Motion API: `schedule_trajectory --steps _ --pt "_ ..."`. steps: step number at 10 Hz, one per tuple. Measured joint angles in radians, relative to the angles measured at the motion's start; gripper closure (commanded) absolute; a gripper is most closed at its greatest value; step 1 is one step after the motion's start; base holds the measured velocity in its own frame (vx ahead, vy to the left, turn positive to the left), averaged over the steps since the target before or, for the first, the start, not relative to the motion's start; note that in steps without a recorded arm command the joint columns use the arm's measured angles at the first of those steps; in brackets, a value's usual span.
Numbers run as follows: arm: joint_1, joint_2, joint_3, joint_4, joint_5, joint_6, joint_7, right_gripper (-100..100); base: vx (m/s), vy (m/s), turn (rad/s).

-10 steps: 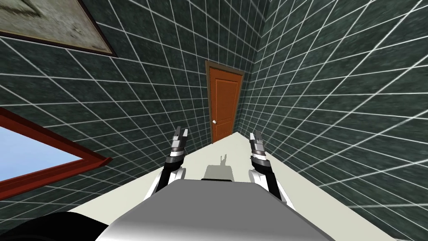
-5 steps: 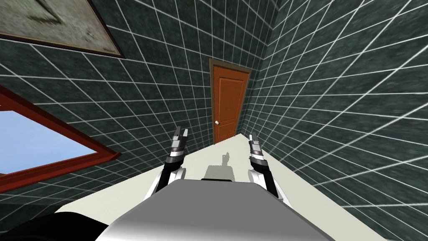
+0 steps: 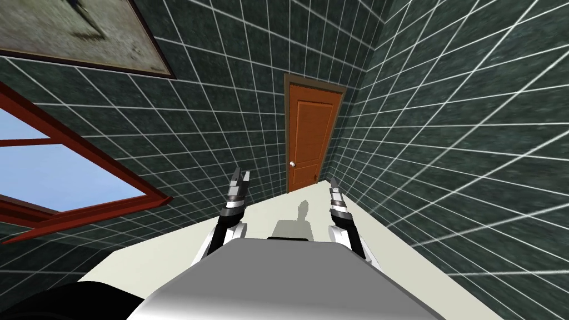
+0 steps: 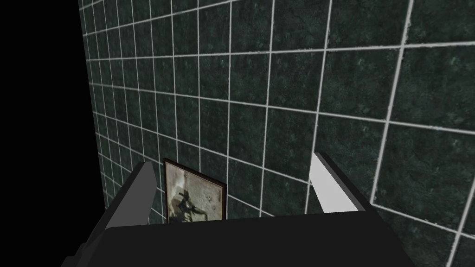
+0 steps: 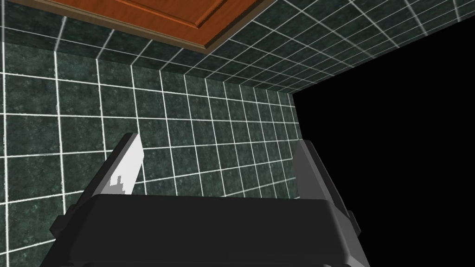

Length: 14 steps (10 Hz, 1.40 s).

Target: Pull the door open

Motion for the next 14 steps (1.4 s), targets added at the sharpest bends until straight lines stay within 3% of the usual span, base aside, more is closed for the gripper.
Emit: schedule_trajectory --steps 3,8,12,14 --pt "-0.023 -0.014 -0.008 0.075 -0.02 -0.01 0.079 -100 0.087 -0.033 0.142" --pt "-0.044 -0.015 -0.005 0.154 -0.039 -0.013 0.208 -100 0.077 -0.039 0.166" --pt "-0.078 -0.023 -0.009 0.268 -0.062 -0.036 0.328 -100 0.079 -0.046 0.143" --pt "-0.081 -0.026 -0.009 0.293 -0.068 -0.041 0.369 -100 0.055 -0.033 0.152"
